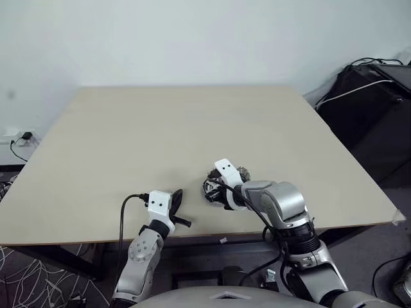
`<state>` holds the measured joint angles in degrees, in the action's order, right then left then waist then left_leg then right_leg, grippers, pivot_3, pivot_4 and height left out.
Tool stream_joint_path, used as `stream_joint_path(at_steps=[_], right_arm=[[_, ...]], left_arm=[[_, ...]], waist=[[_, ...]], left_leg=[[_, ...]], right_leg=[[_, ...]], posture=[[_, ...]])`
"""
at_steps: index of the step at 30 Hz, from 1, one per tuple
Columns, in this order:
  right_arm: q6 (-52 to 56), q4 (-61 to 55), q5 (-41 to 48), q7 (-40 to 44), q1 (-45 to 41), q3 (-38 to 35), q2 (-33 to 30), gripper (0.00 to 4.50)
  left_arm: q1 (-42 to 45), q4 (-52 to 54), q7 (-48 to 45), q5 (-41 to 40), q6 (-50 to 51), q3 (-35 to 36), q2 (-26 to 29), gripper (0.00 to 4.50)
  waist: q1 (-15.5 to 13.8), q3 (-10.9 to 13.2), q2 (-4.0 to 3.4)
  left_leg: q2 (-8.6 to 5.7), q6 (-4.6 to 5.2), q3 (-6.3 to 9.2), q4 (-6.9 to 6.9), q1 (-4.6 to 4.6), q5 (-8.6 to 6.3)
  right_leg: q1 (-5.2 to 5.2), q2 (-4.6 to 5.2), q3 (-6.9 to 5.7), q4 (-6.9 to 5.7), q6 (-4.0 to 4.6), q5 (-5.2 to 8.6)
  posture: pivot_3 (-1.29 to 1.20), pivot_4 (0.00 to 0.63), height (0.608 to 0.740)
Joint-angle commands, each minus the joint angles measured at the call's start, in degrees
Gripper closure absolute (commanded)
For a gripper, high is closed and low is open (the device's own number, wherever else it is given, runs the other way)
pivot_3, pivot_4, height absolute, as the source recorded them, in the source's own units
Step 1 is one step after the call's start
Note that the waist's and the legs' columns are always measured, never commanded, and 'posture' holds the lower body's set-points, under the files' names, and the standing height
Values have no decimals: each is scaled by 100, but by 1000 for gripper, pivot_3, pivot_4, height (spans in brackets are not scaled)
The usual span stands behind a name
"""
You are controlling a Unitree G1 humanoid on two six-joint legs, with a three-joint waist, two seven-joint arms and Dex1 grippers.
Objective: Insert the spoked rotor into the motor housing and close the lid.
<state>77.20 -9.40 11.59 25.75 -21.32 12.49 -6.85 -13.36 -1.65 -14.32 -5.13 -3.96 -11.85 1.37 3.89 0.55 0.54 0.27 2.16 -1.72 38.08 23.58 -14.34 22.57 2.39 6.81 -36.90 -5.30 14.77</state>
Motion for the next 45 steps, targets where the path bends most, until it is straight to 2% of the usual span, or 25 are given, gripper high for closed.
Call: stream_joint_path(at_steps=[1,3,9,12,15,17,21,24,31,38,45], right_arm=[[-241,49,54,-245,-187,-72,268,2775],[-231,-20,148,-303,-208,-111,450,2154],[21,-532,619,-492,-411,-659,1165,2154],[13,-863,831,-652,-543,-1030,1508,2807],[-1029,-1207,433,-758,-469,-577,1068,3782],[-2070,-1300,-148,-788,-347,2,429,4433],[-3717,-897,-1178,-1179,37,356,-573,4474],[-4489,-555,-1640,-1483,314,162,-1046,4474],[-4877,-468,-1898,-1787,1230,-697,-1540,4474],[-4788,-1051,-1713,-1252,2566,-720,-1760,4474],[-5378,-1256,-1331,-1103,3007,-645,-1164,4474]], left_arm=[[63,92,-35,-10,-13,-27,-38,4500],[69,94,-36,-8,-9,-20,-32,4500],[71,112,-51,-11,4,-4,-5,4500],[56,129,-62,-11,14,-11,5,4500],[41,140,-63,-5,20,-31,-1,4500],[29,154,-68,-3,19,-34,1,4500],[11,195,-66,0,-3,-13,17,4500],[2,221,-73,-5,6,13,42,4500],[-30,289,-106,-15,42,27,107,4500],[-7,372,-133,-3,37,62,208,4500],[49,389,-163,-9,59,73,281,4500]], waist=[[1,0,-1],[-3,-1,-1],[0,0,-3],[0,-1,-4],[-6,-1,-3],[-6,-1,-3],[0,-1,-3],[-7,-1,-3],[-49,0,0],[-74,-1,-2],[-41,-1,-2]], left_leg=[[0,0,1,0,1,0],[0,0,1,-1,1,0],[2,-1,3,-8,3,0],[2,-13,5,-8,4,-6],[0,-26,7,-9,5,-14],[-5,-26,5,-9,8,-14],[-14,-23,3,-13,6,-13],[-31,-1,2,-15,3,2],[-25,3,2,-14,2,3],[-7,5,-2,-13,-2,3],[-1,5,-4,-7,-9,3]], right_leg=[[1,-1,0,0,0,0],[1,-1,-1,0,-1,-1],[5,0,-1,1,-14,-8],[5,0,-4,1,-26,-14],[3,3,-9,6,-25,-14],[4,9,-9,9,-22,-12],[5,12,-6,11,3,2],[3,8,-6,11,6,4],[0,9,0,12,6,4],[-2,9,3,11,7,6],[-10,7,3,8,0,4]], posture=[[0,0,740],[0,0,740],[0,0,740],[0,0,740],[0,0,740],[0,0,740],[0,0,740],[0,0,740],[0,0,740],[0,0,740],[0,0,740]])
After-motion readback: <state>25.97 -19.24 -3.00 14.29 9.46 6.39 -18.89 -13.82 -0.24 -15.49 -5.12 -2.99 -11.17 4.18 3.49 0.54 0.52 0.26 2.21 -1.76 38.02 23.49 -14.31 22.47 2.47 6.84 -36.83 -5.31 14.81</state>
